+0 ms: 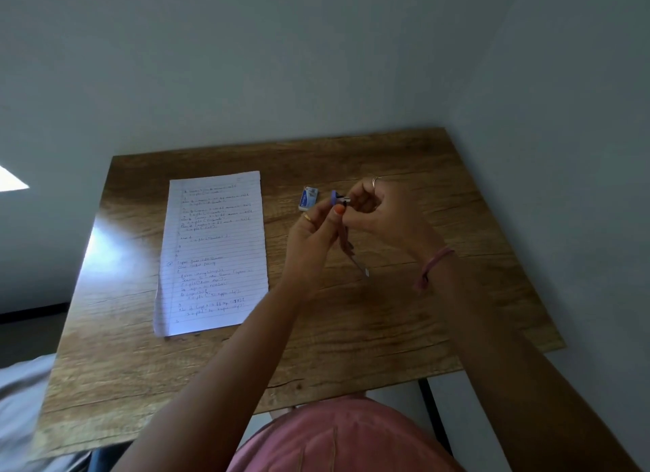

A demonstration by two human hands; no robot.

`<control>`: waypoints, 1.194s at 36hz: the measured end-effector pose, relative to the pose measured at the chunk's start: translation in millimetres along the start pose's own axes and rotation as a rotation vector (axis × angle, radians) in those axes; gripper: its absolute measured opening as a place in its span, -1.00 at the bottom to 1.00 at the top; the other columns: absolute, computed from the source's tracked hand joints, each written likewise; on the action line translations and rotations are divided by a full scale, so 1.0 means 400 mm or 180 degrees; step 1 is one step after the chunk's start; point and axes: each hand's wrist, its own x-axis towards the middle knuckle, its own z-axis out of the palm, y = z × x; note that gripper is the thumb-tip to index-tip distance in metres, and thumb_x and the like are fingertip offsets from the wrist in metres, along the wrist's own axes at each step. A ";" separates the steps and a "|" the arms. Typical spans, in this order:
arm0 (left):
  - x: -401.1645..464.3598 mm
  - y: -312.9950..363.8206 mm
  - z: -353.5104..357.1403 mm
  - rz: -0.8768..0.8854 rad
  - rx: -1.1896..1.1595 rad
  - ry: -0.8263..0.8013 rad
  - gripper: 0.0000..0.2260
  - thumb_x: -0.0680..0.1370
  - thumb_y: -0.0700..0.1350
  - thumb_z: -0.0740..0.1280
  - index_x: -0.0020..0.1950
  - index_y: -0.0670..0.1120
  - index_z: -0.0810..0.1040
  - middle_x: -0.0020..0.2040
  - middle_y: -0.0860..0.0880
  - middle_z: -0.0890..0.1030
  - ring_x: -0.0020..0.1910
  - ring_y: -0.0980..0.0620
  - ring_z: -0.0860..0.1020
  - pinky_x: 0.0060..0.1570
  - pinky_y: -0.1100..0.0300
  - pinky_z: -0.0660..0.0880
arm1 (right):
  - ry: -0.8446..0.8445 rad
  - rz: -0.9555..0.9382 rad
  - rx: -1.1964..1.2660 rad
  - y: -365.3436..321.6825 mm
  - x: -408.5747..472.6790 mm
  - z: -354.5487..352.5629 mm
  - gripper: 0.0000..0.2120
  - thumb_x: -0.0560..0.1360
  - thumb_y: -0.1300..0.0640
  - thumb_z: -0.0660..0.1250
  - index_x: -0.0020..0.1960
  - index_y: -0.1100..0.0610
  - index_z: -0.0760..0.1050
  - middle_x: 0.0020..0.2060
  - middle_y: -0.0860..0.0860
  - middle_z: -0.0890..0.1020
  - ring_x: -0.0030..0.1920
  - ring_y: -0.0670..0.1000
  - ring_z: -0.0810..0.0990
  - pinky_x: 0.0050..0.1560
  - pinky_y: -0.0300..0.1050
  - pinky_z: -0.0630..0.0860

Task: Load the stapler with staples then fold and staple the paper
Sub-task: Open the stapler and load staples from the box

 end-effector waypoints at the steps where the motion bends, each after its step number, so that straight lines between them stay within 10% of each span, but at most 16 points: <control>1: 0.001 0.001 0.003 0.0081 0.0038 0.0037 -0.82 0.55 -0.07 0.31 -0.04 0.17 0.68 -0.08 0.10 0.70 -0.05 0.16 0.64 -0.08 0.28 0.56 | 0.0054 -0.0054 -0.0018 -0.004 0.000 0.000 -0.79 0.30 0.01 0.46 -0.15 0.10 0.57 -0.33 -0.08 0.65 -0.33 -0.18 0.62 -0.33 -0.34 0.53; 8: 0.005 -0.006 0.025 0.0292 0.0155 0.0441 -0.85 0.63 -0.15 0.22 0.10 0.00 0.56 -0.06 -0.03 0.64 -0.05 -0.04 0.57 -0.09 0.16 0.56 | 0.0489 -0.0292 -0.0090 -0.017 -0.004 0.021 -0.85 0.32 0.04 0.47 -0.20 0.08 0.56 -0.40 -0.10 0.63 -0.41 -0.19 0.61 -0.42 -0.32 0.53; 25: 0.009 -0.025 0.046 0.0355 0.0285 0.1290 -0.73 0.68 -0.11 0.08 0.24 -0.24 0.44 -0.08 0.01 0.63 -0.15 0.21 0.62 -0.19 0.31 0.54 | 0.0761 -0.0128 0.0341 0.000 -0.028 0.042 -0.89 0.35 0.19 0.45 -0.13 0.11 0.58 -0.25 -0.04 0.67 -0.29 -0.13 0.67 -0.30 -0.21 0.61; 30: 0.012 -0.003 0.043 0.0283 -0.0781 0.1133 -0.76 0.69 -0.13 0.06 0.26 -0.19 0.41 0.07 0.01 0.66 0.19 0.00 0.59 0.21 0.04 0.52 | 0.0751 0.0116 0.1154 0.023 -0.037 0.018 -0.86 0.37 0.17 0.46 -0.12 0.00 0.57 -0.14 0.07 0.66 -0.15 0.05 0.69 -0.15 0.01 0.64; 43: 0.003 0.009 -0.012 -0.0254 -0.2568 0.0801 -0.50 0.55 -0.17 0.22 0.48 -0.23 0.24 0.36 -0.17 0.50 0.36 -0.10 0.47 0.30 0.00 0.43 | 0.1017 0.0140 0.2201 0.077 -0.075 -0.002 -0.82 0.42 0.27 0.35 -0.02 0.08 0.59 -0.04 0.11 0.67 -0.01 0.07 0.62 0.00 -0.06 0.59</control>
